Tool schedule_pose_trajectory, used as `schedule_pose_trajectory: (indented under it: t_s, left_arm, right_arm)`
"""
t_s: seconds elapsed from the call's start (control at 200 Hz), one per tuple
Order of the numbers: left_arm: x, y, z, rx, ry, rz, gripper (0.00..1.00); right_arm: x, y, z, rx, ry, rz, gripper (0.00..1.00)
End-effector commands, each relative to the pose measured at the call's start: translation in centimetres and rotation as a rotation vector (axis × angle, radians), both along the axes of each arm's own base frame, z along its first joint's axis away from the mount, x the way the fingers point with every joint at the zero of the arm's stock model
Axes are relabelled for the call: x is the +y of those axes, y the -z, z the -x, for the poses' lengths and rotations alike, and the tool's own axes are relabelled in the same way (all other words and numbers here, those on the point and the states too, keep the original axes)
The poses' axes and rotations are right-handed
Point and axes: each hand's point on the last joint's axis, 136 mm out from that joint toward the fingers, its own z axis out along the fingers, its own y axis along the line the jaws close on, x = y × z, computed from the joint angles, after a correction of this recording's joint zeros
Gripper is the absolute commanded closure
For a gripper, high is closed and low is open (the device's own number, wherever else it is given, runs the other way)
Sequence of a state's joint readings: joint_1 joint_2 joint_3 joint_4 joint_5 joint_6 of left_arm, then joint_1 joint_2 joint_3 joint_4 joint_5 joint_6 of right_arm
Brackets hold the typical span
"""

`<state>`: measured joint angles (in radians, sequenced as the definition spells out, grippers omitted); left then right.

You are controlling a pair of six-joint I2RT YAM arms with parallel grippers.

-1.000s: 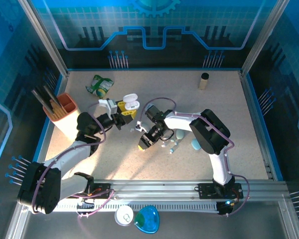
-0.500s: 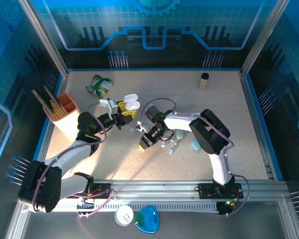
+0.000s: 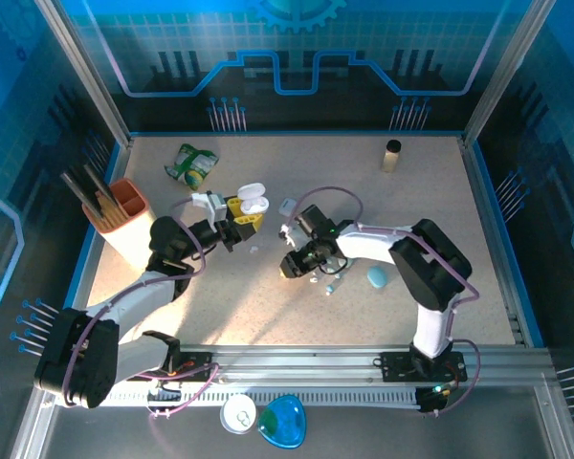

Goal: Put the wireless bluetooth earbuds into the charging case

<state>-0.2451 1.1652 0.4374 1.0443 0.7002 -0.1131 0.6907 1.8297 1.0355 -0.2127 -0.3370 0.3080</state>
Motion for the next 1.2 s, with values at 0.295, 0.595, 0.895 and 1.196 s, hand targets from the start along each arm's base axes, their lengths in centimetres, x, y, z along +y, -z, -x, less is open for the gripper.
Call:
schedule_pose_trajectory:
  t_s: [0.295, 0.595, 0.895, 1.196]
  left_arm:
    - [-0.1, 0.4, -0.5, -0.044, 0.003, -0.031, 0.65]
    - [-0.5, 1.0, -1.6, -0.015, 0.016, -0.018, 0.66]
    - [-0.7, 1.5, -2.0, 0.004, 0.023, -0.019, 0.66]
    - [-1.7, 2.5, -1.7, 0.026, 0.073, -0.052, 0.66]
  right_arm:
    - [-9.3, -4.1, -6.6, -0.358, 0.565, 0.290, 0.82]
    - [-11.2, -4.4, -6.3, -0.411, 0.565, 0.473, 0.83]
    - [-11.9, -4.3, -6.3, -0.423, 0.583, 0.529, 0.85]
    - [-8.6, -9.1, -5.7, -0.558, 0.495, 0.182, 0.87]
